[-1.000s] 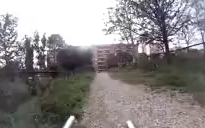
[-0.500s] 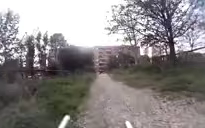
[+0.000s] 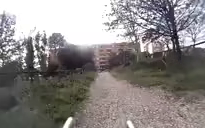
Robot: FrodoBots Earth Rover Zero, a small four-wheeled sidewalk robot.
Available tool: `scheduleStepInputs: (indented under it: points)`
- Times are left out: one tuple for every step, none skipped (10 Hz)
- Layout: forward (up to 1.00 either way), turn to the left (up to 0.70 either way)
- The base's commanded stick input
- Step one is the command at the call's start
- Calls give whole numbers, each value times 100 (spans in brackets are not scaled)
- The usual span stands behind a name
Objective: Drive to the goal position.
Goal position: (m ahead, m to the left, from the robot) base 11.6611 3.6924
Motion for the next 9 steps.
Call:
scheduleStepInputs:
  points:
    - [70,0]
    - [70,0]
    - [70,0]
    - [70,0]
    - [70,0]
    - [70,0]
    - [70,0]
    - [70,0]
    - [70,0]
